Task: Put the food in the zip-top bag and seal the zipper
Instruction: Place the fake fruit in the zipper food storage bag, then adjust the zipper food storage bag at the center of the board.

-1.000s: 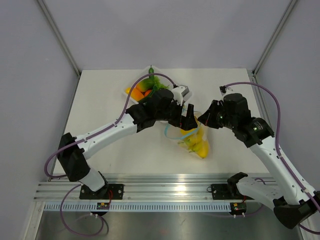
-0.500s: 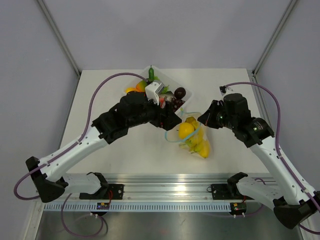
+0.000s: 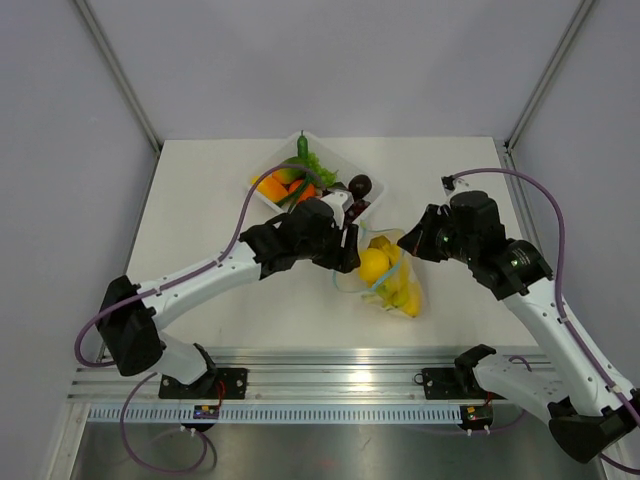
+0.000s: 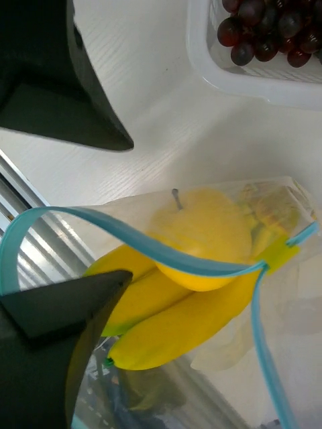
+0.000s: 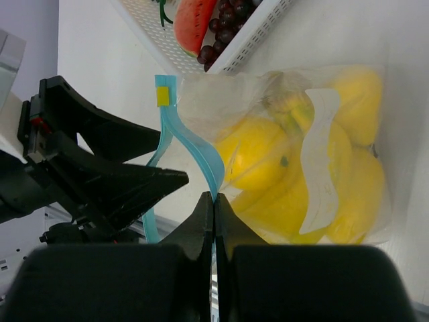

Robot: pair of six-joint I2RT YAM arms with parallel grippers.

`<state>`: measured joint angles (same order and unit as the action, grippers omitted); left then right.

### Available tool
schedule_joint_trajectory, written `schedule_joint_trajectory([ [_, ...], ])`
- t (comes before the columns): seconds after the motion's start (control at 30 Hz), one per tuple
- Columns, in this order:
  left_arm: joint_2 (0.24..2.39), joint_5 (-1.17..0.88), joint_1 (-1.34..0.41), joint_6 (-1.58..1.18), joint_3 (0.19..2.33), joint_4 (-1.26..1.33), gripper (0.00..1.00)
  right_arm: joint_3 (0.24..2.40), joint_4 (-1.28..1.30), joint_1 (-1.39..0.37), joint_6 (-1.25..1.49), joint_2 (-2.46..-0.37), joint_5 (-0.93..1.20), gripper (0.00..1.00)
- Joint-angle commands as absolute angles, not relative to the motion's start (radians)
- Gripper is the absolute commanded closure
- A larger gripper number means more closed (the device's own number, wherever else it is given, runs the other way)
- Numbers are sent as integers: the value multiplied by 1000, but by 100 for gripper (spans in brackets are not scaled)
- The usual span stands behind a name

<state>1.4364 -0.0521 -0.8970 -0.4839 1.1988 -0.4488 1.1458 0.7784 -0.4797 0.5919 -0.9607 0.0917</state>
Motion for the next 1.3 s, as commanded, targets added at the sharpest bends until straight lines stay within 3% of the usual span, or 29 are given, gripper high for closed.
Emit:
schedule_joint_trajectory([
  [0.0,1489,-50,-893,-488,1262,-374,39,1141,779,-485,583,-937,97,100],
  [0.07,1503,-92,-893,-498,1296,-376,58,1137,791,-485,571,-934,94,100],
  [0.1,1502,-116,-891,-508,1305,-374,84,1135,802,-483,568,-934,87,100],
  [0.17,1482,-150,-884,-554,1315,-364,100,1138,807,-483,557,-936,90,100],
  [0.3,1421,-164,-879,-672,1295,-299,100,1186,822,-485,502,-980,155,81],
  [0.33,1411,-161,-879,-725,1286,-279,100,1201,828,-483,483,-1008,172,65],
  [0.37,1399,-153,-879,-751,1278,-246,100,1231,834,-483,453,-1015,184,56],
  [0.47,1368,-83,-879,-840,1256,-232,100,1262,851,-483,410,-1022,201,36],
  [0.57,1318,30,-881,-919,1201,-225,100,1282,868,-483,381,-1000,196,25],
  [0.83,1315,153,-890,-1052,1175,-291,100,1233,868,-488,336,-956,284,11],
  [1.27,1322,229,-899,-1094,1196,-327,100,1201,907,-529,324,-966,247,12],
])
